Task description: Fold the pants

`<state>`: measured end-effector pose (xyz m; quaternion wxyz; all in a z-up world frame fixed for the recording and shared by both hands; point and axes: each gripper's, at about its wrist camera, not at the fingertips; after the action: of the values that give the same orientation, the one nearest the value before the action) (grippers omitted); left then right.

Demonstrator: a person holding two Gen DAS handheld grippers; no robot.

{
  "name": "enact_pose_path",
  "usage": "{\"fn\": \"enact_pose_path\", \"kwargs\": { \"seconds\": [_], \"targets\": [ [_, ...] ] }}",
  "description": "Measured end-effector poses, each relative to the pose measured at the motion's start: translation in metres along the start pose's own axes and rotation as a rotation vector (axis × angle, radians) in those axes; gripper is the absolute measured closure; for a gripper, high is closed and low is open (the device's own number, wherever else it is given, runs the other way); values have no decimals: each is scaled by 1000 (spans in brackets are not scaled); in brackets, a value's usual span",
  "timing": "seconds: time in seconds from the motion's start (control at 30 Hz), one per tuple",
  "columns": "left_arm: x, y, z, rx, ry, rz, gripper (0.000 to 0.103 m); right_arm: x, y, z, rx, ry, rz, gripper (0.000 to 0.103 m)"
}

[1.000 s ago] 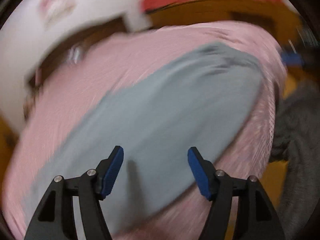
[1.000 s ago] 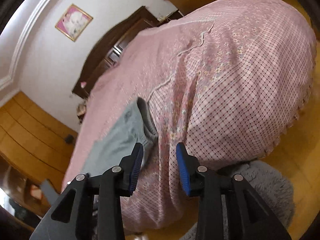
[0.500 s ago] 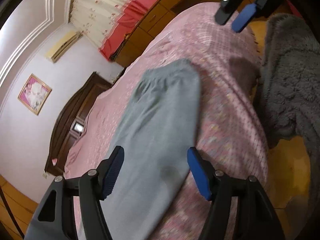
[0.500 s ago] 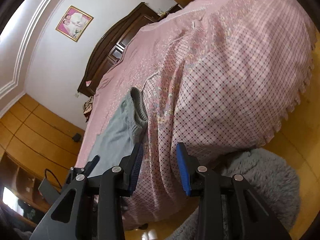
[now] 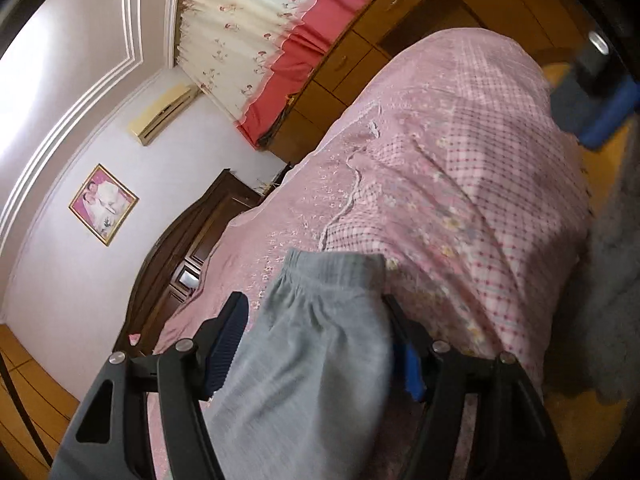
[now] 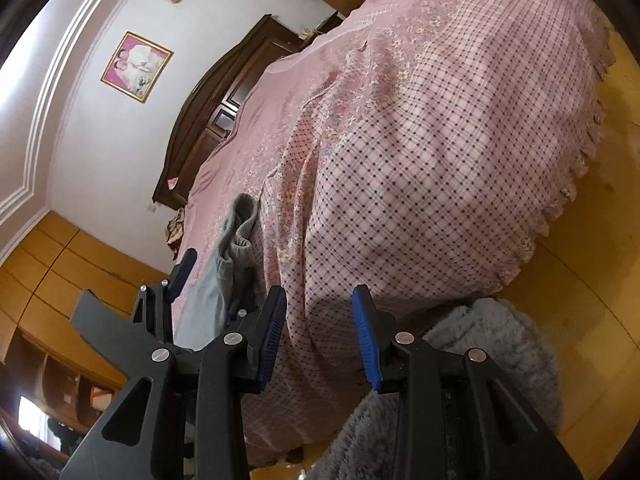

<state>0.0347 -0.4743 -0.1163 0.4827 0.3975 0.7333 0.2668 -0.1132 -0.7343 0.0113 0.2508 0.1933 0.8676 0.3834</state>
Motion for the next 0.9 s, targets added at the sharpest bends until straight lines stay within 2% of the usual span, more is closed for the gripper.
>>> {"fn": "enact_pose_path", "kwargs": {
  "seconds": [0.03,0.07,0.1,0.23,0.37,0.43,0.47,0.5,0.7,0.77,0.8,0.9],
  "targets": [
    [1,1,-1,9,-1,10,35,-3,2,2,-24,7,-1,67],
    [0,4,0,19,-6,20,42,-6,3,5,-53,13,-2,67],
    [1,5,-4,30,-16,23,46,-11,5,7,-93,19,-3,67],
    [1,13,-23,39,-44,-2,46,-40,21,28,-272,83,-17,66],
    [6,36,-30,38,-31,-54,47,-59,36,66,-304,167,-43,59],
    [6,46,-30,54,-24,-74,48,-63,42,81,-368,199,-39,46],
    [10,50,-33,58,-23,-82,48,-64,44,86,-388,201,-42,33],
    [11,53,-35,66,-24,-91,48,-63,46,90,-404,202,-48,26],
    [14,57,-39,96,-35,-85,48,-63,42,128,-443,247,-1,25],
    [18,58,-42,143,-19,-101,48,-64,36,137,-458,235,27,25],
    [20,62,-46,201,-4,-126,48,-64,34,139,-476,230,34,25],
    [29,74,-54,288,30,-185,48,-63,37,141,-470,232,3,25]
  ]
}}
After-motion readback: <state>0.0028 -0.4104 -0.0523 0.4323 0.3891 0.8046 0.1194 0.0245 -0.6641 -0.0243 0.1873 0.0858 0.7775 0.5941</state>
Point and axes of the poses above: each gripper's, at about its wrist camera, not at the fingertips, and z roughly the way its jaws point, y to its left, x to its underside, and after that the axes turned 11 degrees about y, right-handed
